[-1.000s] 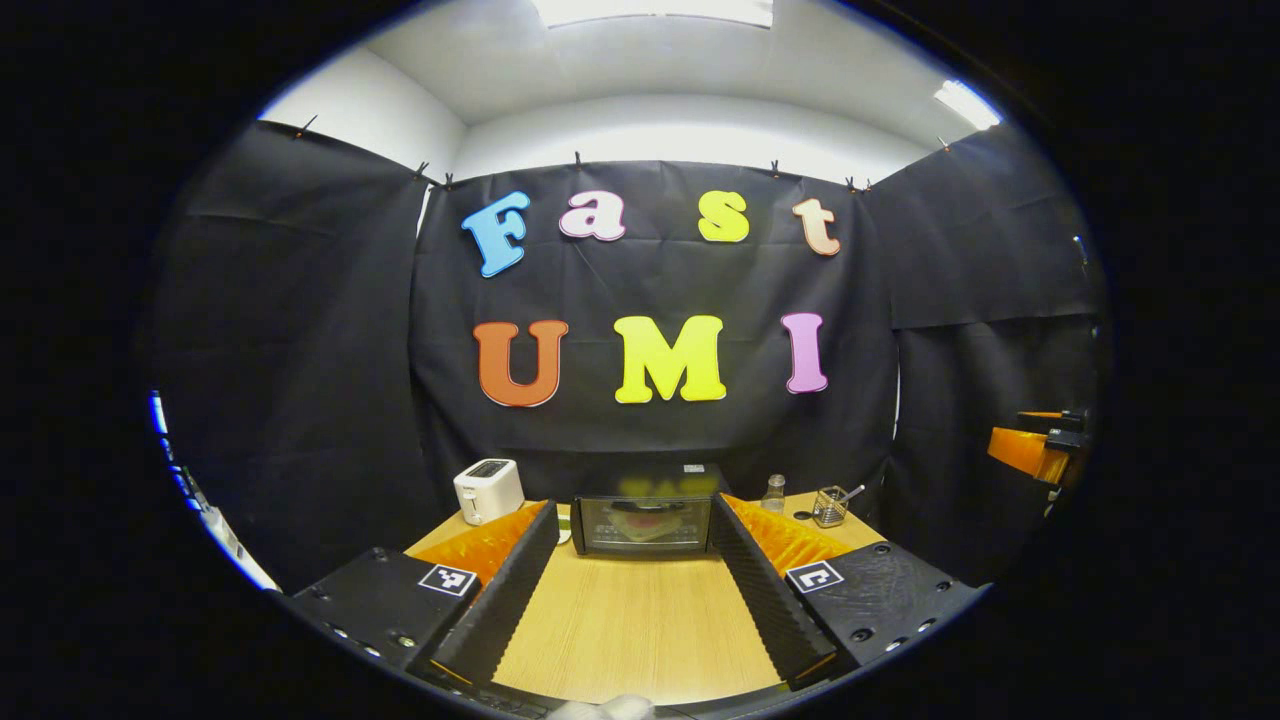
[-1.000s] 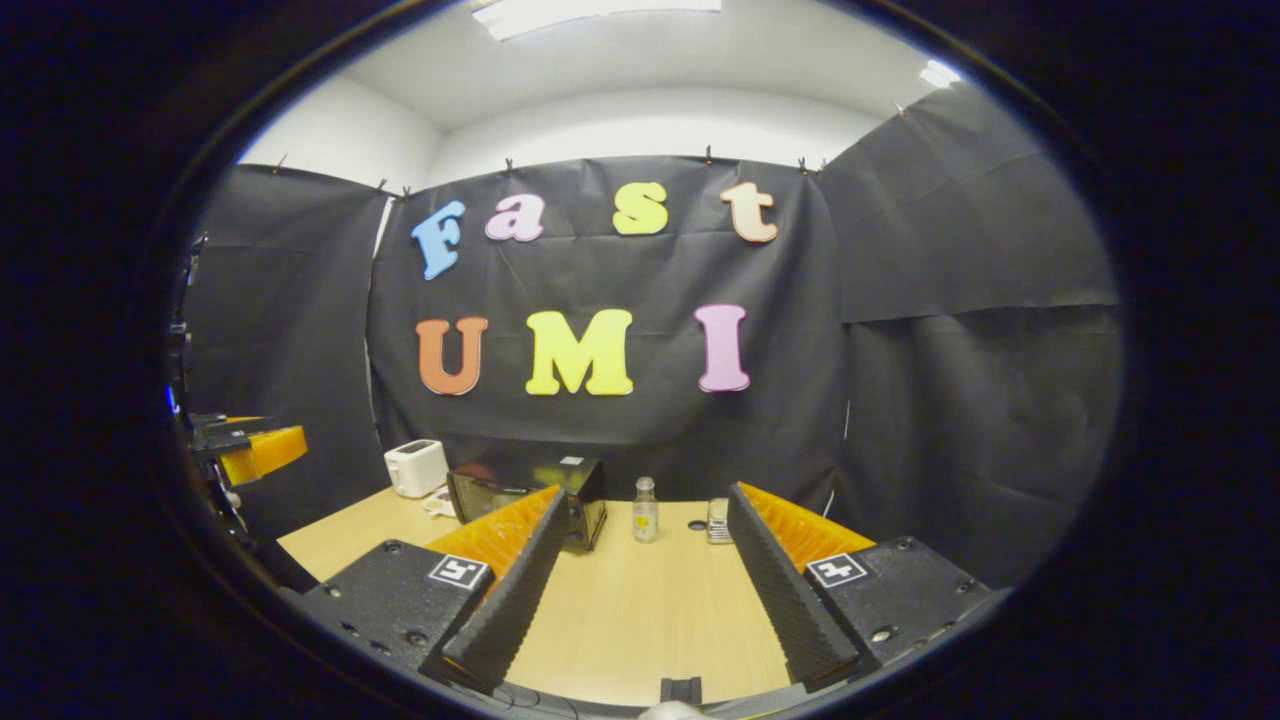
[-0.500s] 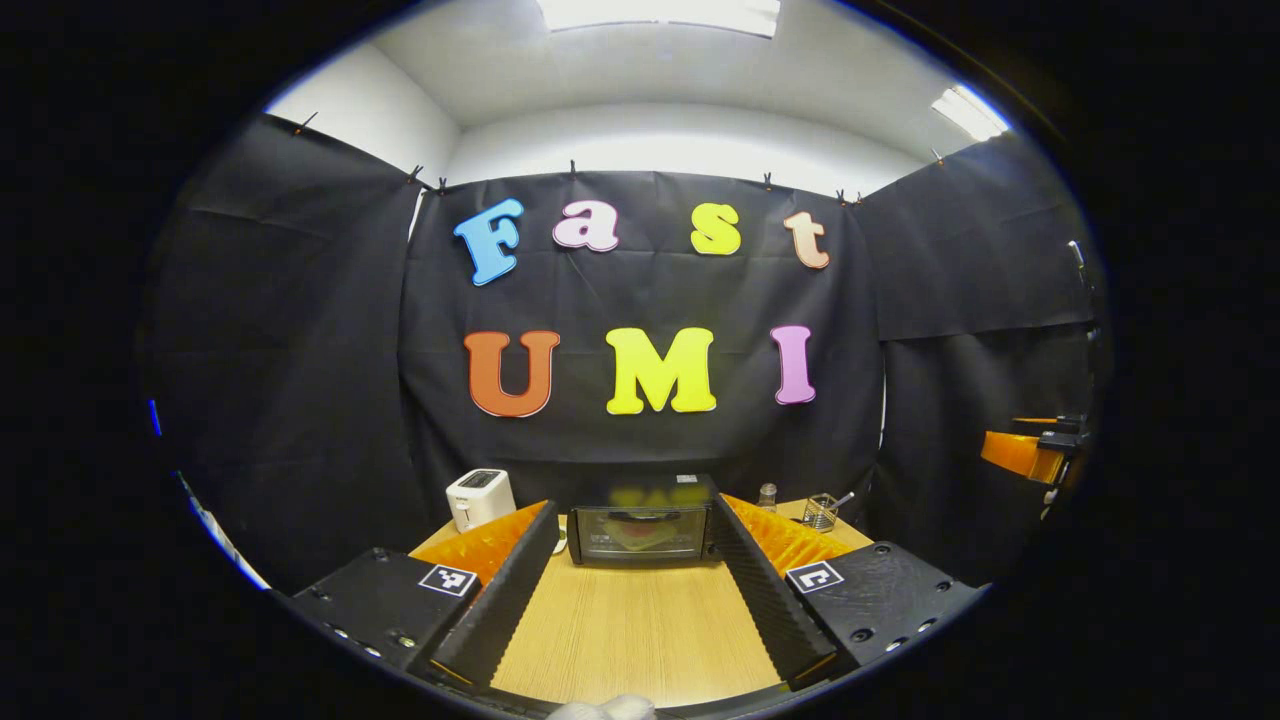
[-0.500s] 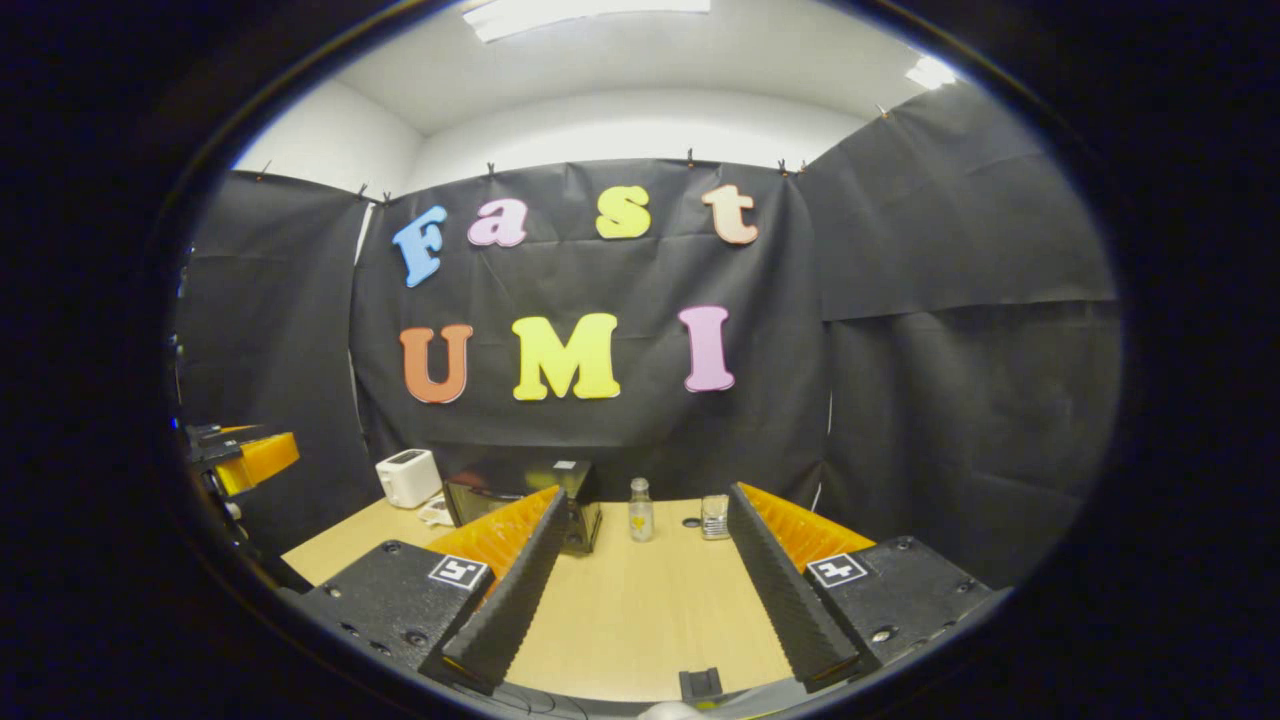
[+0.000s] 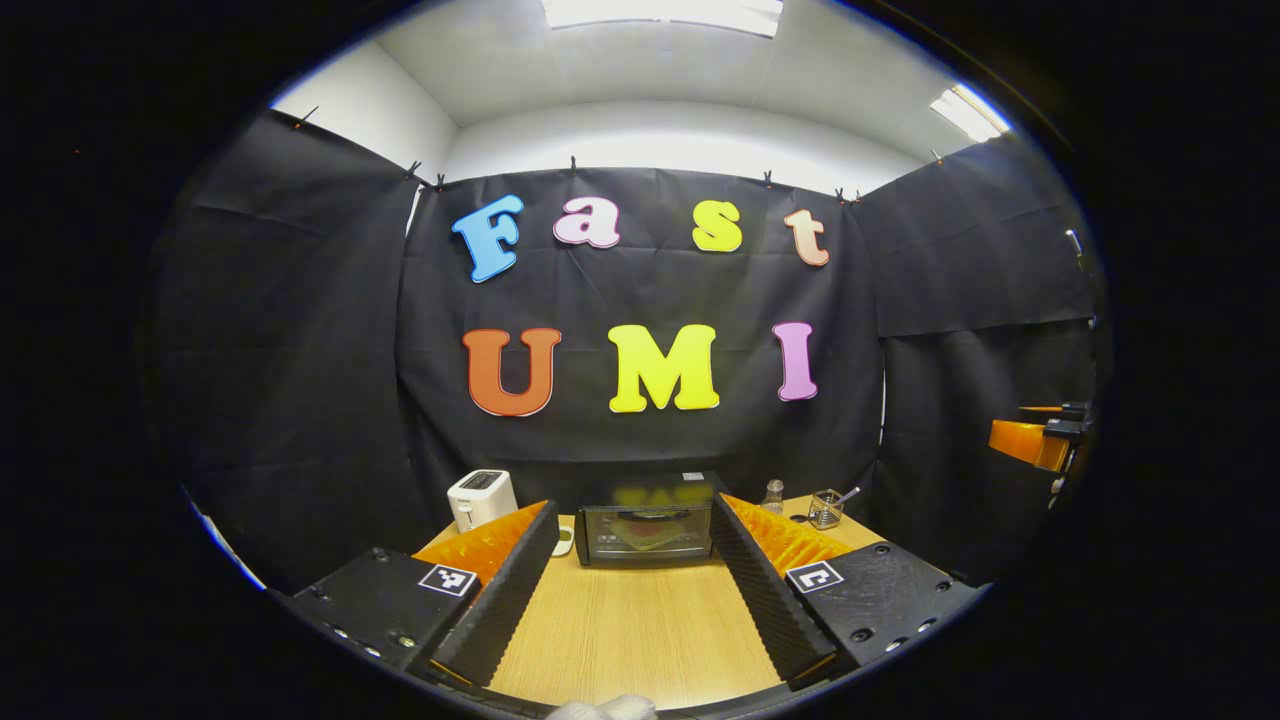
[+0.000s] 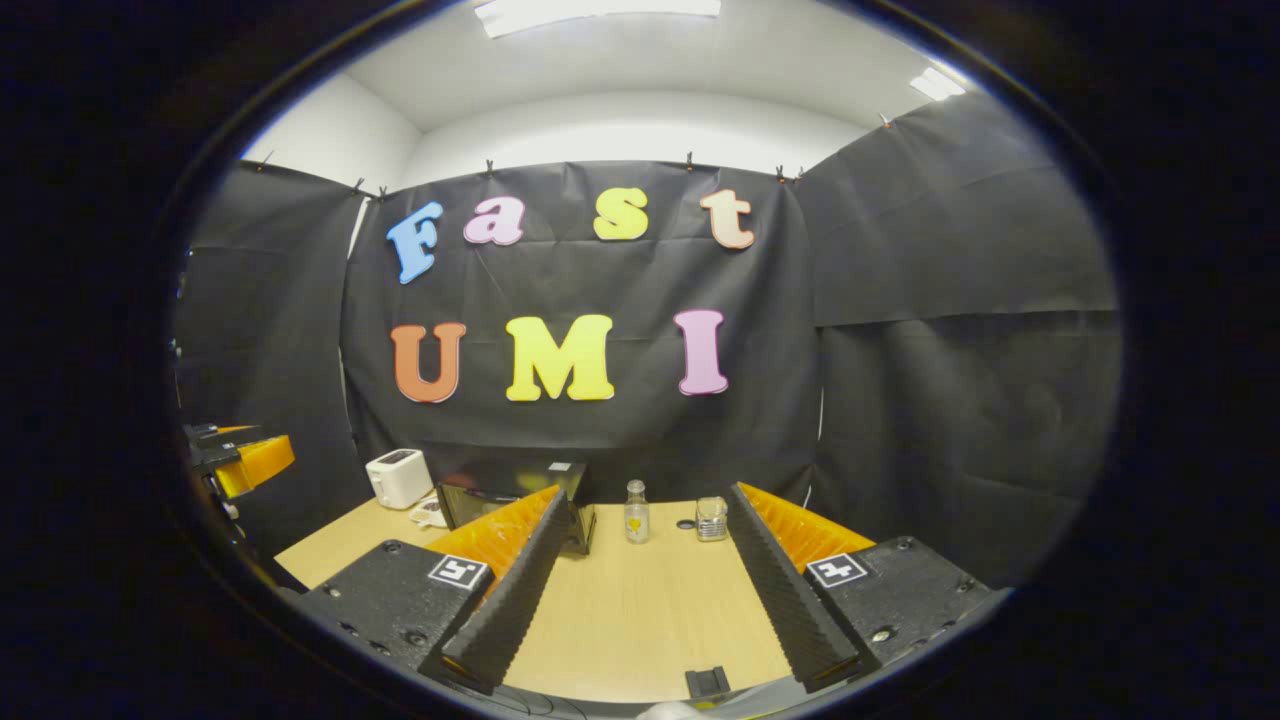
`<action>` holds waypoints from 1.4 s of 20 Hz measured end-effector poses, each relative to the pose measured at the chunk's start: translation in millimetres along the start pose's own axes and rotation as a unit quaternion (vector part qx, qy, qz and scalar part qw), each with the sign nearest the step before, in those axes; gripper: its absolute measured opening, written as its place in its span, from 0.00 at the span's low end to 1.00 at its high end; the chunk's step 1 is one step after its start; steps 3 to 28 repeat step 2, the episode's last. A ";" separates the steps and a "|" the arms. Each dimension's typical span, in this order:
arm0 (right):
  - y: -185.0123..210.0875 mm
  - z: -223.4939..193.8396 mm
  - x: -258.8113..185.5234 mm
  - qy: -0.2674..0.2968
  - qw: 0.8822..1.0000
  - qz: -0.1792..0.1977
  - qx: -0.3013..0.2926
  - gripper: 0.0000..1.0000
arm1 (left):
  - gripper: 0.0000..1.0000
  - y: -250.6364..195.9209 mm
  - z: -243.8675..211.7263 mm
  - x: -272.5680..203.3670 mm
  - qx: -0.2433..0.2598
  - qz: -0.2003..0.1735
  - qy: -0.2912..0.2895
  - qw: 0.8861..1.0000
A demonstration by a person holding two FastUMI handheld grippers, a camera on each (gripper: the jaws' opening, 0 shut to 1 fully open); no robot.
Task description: Open the electric oven with the left hand, put the food in, and close the electric oven.
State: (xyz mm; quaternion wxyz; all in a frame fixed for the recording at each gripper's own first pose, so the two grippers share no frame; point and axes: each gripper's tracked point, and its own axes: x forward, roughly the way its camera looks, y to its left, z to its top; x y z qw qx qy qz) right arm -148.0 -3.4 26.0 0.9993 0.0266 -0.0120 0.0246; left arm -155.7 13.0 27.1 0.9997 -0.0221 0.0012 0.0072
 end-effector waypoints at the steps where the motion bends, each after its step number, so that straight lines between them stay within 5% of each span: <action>1: 0.4 0.2 0.4 -0.002 1.000 -0.001 0.000 1.00 | 0.96 1.9 1.6 0.6 0.001 0.000 -0.003 1.000; 28: 1.2 1.9 0.5 -0.004 1.000 -0.002 0.002 0.96 | 0.96 4.0 2.1 1.2 0.001 -0.001 -0.004 1.000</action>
